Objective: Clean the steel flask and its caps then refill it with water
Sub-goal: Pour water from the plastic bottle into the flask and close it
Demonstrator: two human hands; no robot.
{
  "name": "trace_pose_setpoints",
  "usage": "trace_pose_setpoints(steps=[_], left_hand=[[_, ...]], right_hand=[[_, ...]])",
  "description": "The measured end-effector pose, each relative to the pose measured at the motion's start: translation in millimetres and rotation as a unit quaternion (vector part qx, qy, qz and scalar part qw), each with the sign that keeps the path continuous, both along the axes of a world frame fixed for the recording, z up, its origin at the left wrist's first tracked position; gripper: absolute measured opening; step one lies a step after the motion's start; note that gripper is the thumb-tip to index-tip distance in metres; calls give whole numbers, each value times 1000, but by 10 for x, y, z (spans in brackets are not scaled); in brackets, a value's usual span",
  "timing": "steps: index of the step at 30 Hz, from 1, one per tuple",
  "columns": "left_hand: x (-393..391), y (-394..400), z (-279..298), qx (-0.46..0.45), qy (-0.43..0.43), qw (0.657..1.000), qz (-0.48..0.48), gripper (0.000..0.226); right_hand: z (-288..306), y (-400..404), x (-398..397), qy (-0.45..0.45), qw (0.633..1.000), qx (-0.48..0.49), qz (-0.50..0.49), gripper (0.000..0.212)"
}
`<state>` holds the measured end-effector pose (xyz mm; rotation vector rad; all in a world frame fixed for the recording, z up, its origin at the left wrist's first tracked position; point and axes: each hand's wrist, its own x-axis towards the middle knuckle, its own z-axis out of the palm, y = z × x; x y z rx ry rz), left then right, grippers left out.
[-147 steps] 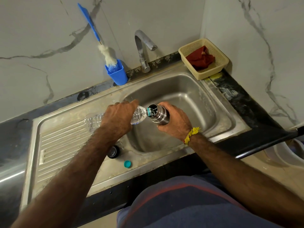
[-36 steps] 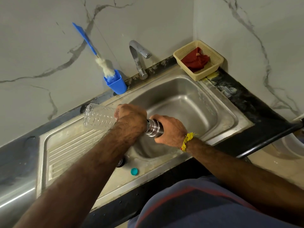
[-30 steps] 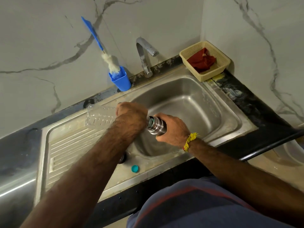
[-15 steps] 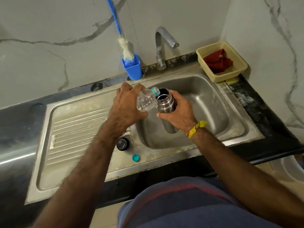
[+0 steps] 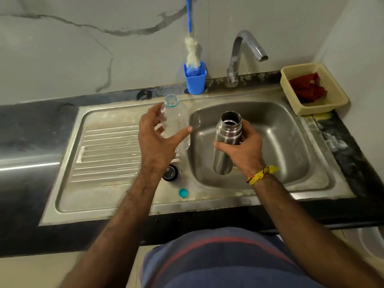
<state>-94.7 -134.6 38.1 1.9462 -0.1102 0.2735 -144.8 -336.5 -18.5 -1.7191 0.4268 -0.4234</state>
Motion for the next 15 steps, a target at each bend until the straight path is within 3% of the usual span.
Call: trace_pose_setpoints(steps=[5, 15], left_hand=[[34, 209, -137, -66, 18, 997, 45, 76], [407, 467, -101, -87, 6, 994, 69, 72]], right_hand=[[-35, 97, 20, 8, 1000, -10, -1, 74], [-29, 259, 203, 11, 999, -37, 7, 77]])
